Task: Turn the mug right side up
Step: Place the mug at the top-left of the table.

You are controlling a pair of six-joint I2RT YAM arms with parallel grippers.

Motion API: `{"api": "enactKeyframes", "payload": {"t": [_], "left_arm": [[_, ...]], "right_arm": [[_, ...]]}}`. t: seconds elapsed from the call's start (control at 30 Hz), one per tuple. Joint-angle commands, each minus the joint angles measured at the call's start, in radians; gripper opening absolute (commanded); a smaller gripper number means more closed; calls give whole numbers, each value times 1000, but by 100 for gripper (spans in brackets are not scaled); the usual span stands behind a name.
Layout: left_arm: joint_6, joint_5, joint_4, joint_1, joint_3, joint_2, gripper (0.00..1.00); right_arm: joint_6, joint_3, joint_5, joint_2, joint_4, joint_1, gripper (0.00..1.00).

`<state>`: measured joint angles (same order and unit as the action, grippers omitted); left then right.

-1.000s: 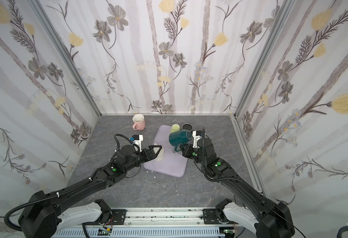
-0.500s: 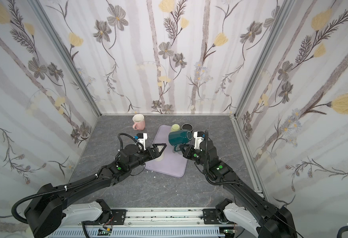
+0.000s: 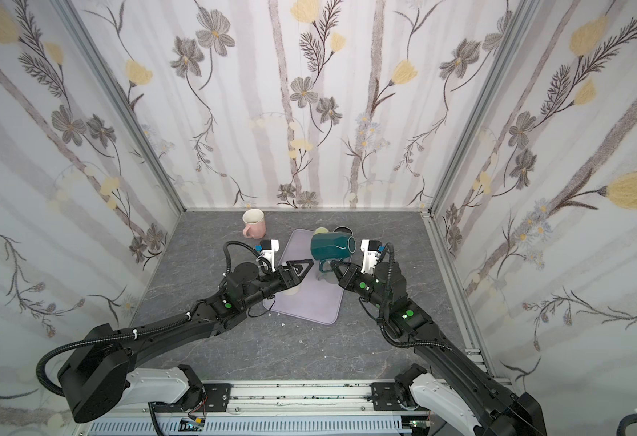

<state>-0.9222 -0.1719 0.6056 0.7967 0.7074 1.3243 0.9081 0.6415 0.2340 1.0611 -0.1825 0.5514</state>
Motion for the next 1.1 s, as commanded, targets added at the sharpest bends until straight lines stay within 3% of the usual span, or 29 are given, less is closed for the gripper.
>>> {"api": "enactKeyframes", "payload": {"t": [0.0,0.3,0.5,1.07], "left_arm": [[-22,-51,102,8,21,27,82],[-101,-122,256,9,41,120,72],[-104,-144,268,8,61,140,65],[-121,-171,281,8,95,174,56]], "right_arm": [[3,1,18,-13,-159,-1,3],[8,-19,26,-30,-184,-3,4],[14,-39,50,-28,-197,-2,4],[29,-54,71,7,-270,-4,4]]}}
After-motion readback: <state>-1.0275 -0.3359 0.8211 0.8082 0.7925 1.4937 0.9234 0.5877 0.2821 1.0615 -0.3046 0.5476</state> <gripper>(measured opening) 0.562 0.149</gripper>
